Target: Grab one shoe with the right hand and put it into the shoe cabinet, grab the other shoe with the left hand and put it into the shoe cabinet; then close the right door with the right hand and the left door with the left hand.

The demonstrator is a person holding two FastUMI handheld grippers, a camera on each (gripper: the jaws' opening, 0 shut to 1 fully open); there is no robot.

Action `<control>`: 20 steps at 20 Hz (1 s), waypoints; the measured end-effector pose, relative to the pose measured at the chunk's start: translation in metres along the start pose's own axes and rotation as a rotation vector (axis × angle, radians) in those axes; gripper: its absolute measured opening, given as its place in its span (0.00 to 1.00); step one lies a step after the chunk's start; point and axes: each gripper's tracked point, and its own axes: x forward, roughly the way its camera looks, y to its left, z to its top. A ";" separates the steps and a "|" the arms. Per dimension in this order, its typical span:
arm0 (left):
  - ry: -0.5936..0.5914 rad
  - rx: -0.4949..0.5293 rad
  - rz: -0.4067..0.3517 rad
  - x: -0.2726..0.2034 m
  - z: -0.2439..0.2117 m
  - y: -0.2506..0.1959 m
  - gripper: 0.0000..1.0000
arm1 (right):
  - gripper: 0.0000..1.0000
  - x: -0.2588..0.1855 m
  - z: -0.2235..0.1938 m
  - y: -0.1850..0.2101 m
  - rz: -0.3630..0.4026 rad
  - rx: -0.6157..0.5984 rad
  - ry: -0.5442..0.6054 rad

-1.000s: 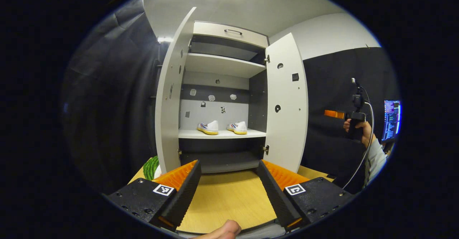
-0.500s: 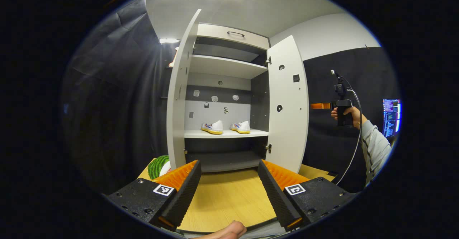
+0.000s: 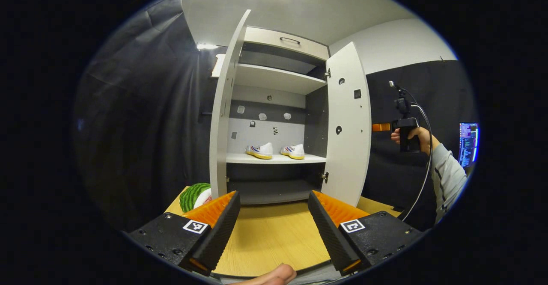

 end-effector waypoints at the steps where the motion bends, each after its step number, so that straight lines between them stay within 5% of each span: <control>1: 0.002 -0.001 0.006 -0.001 0.000 0.002 0.97 | 0.91 0.001 0.001 0.007 0.014 0.007 -0.006; 5: 0.001 0.000 0.031 -0.003 0.000 0.008 0.97 | 0.91 0.007 0.001 0.039 0.060 0.036 -0.023; 10: -0.010 0.004 0.083 -0.010 0.003 0.026 0.96 | 0.92 0.020 -0.002 0.046 -0.035 0.047 -0.016; 14: 0.012 -0.011 0.105 -0.008 -0.004 0.039 0.97 | 0.94 0.024 -0.005 0.055 -0.034 0.134 -0.008; 17: 0.005 -0.025 0.101 -0.010 -0.003 0.040 0.98 | 0.92 0.024 0.001 0.065 -0.050 0.091 -0.029; 20: 0.000 -0.023 0.104 -0.008 -0.002 0.041 0.98 | 0.89 0.028 0.005 0.097 -0.002 0.124 -0.043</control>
